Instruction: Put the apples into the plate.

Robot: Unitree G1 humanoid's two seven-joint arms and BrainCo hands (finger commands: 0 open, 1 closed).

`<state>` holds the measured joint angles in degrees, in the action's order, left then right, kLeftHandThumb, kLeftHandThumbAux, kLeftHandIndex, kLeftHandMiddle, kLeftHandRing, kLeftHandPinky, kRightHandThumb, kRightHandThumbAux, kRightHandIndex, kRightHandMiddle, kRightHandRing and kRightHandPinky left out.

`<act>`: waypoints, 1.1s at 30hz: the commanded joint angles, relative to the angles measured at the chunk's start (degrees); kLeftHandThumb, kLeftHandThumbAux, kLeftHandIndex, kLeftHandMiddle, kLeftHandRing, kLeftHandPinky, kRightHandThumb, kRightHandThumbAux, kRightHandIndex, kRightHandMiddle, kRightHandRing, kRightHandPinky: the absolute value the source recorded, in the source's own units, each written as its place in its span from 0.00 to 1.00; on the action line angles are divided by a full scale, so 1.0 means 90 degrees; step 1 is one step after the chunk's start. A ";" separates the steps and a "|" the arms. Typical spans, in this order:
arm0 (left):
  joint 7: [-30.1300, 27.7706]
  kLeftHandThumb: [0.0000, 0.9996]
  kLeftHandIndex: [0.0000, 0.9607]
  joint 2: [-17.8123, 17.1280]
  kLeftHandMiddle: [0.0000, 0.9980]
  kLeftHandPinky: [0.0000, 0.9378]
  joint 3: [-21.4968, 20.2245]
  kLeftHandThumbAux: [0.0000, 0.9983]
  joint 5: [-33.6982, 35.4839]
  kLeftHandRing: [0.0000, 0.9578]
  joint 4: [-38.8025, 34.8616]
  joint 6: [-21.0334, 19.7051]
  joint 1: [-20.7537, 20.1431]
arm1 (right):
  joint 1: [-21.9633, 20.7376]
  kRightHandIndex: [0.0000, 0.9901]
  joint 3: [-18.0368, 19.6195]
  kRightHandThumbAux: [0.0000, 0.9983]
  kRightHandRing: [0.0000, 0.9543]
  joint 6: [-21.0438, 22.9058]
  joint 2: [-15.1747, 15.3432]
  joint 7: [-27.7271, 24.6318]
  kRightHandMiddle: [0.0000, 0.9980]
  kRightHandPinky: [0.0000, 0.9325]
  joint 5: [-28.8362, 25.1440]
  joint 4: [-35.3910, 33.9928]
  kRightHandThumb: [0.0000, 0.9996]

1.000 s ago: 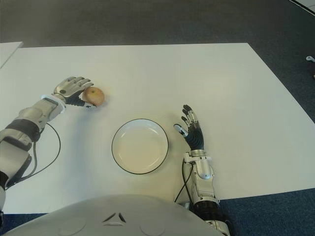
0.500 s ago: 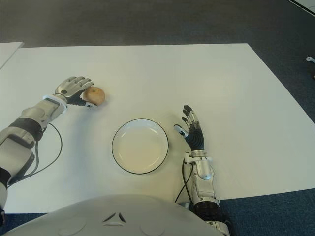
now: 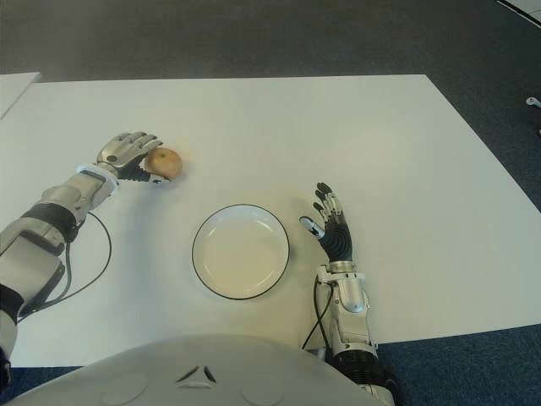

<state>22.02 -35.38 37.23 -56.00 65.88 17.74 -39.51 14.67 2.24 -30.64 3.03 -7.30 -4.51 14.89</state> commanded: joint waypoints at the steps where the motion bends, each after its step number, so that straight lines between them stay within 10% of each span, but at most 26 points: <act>1: 0.0002 0.38 0.27 0.0194 0.45 0.50 0.0144 0.26 0.0056 0.46 0.0205 0.0254 0.0151 | 0.0734 0.00 -0.0026 0.56 0.00 0.0687 -0.0100 -0.0019 0.00 0.00 -0.0049 0.0555 0.08; 8: 0.0488 0.67 0.44 0.0248 0.70 0.74 0.0216 0.64 0.0061 0.73 0.0331 0.0234 0.0153 | 0.0758 0.00 -0.0025 0.56 0.00 0.0659 -0.0120 -0.0010 0.00 0.00 -0.0060 0.0522 0.08; 33: 0.0854 0.72 0.46 0.0277 0.77 0.79 0.0004 0.70 0.0652 0.79 0.0408 0.0916 0.0216 | 0.0777 0.00 -0.0008 0.56 0.00 0.0681 -0.0210 0.0055 0.00 0.00 -0.0059 0.0424 0.08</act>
<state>30.52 -33.58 36.97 -50.27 68.97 25.20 -39.18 15.90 2.46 -30.60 2.19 -6.96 -4.76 13.53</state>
